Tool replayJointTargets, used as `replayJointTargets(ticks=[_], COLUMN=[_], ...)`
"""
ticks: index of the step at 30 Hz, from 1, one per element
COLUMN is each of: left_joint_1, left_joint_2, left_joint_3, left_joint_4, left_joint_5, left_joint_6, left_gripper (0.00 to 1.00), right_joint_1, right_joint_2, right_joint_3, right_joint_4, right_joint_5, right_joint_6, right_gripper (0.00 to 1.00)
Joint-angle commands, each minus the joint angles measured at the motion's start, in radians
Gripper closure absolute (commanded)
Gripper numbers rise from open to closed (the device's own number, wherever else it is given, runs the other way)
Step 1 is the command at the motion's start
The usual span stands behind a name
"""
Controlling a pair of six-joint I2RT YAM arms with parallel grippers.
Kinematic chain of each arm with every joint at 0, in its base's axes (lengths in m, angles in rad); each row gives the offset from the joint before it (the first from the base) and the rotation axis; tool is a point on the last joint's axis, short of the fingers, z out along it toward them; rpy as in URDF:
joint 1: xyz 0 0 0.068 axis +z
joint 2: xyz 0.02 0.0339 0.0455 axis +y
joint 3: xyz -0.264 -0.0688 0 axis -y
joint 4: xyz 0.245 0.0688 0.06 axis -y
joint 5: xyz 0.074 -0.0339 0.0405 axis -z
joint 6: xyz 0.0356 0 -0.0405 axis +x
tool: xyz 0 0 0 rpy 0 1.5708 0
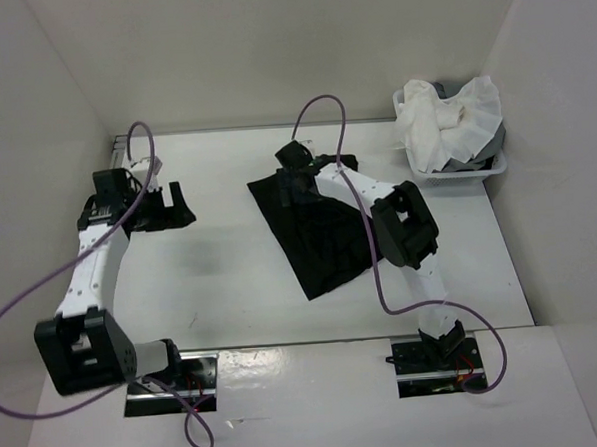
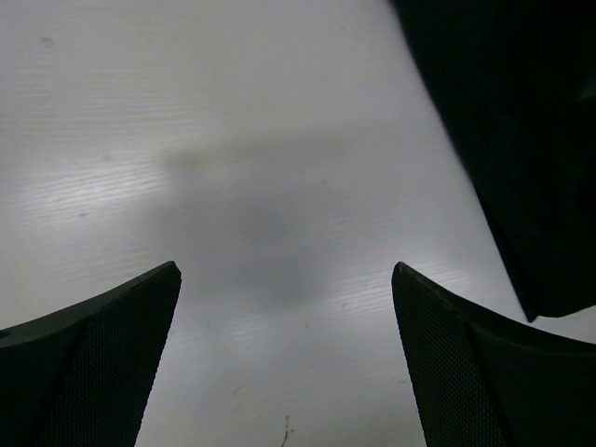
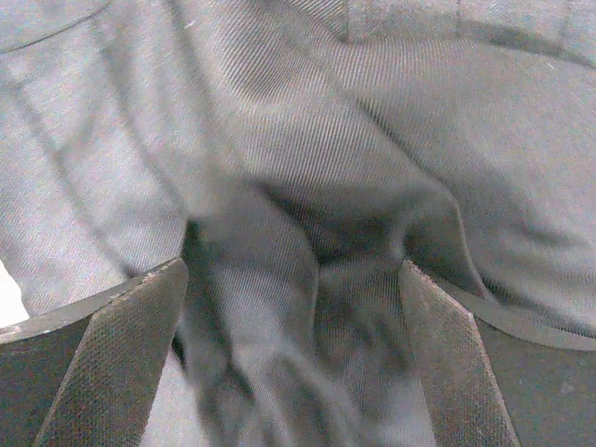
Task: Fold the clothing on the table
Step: Flatten the skirt out
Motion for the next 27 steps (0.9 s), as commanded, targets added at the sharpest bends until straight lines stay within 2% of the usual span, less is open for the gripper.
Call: replayJointTargets(ticks=[1,3,7,11,16,17,19,20,21,25,27], left_joint_1=[-0.024,-0.033,-0.141,-0.246,-0.332,-0.353,-0.363,-0.372,-0.372,-0.392,-0.403], left_joint_2=[0.133,0.224,0.336,0.428,0.526,0.543,0.601,0.644,0.667,0.761,0.804], left_joint_3=[0.099,0.130,0.166,0.207,0.265,0.280,0.311,0.345,0.366,0.478,0.532], left_joint_4=[0.039,0.082,0.185,0.267,0.317,0.317,0.317,0.317,0.306,0.266,0.248], left_joint_5=[0.163,0.196,0.205,0.112,-0.016,-0.037,-0.099,-0.108,-0.125,-0.221,-0.247], left_joint_6=[-0.066,-0.130,-0.259,-0.345,-0.461,-0.471,-0.504,-0.504,-0.521,-0.543,-0.555], left_gripper=[0.00,0.00,0.00,0.00,0.08,0.09,0.19,0.28,0.32,0.40,0.40], right_joint_1=[0.028,0.038,0.038,0.015,-0.060,-0.076,-0.116,-0.125,-0.125,-0.139,-0.139], right_joint_2=[-0.144,-0.214,-0.340,-0.435,-0.532,-0.547,-0.593,-0.610,-0.622,-0.685,-0.700], right_joint_3=[-0.038,-0.074,-0.171,-0.266,-0.383,-0.400,-0.449,-0.476,-0.489,-0.524,-0.538], right_joint_4=[0.056,0.098,0.174,0.194,0.214,0.225,0.237,0.253,0.253,0.276,0.285], right_joint_5=[0.036,0.036,0.025,0.048,0.020,0.020,-0.015,-0.024,-0.024,-0.035,-0.044], right_joint_6=[-0.024,-0.068,-0.193,-0.289,-0.342,-0.342,-0.360,-0.360,-0.360,-0.380,-0.380], right_gripper=[0.02,0.02,0.02,0.02,0.02,0.02,0.02,0.02,0.02,0.02,0.02])
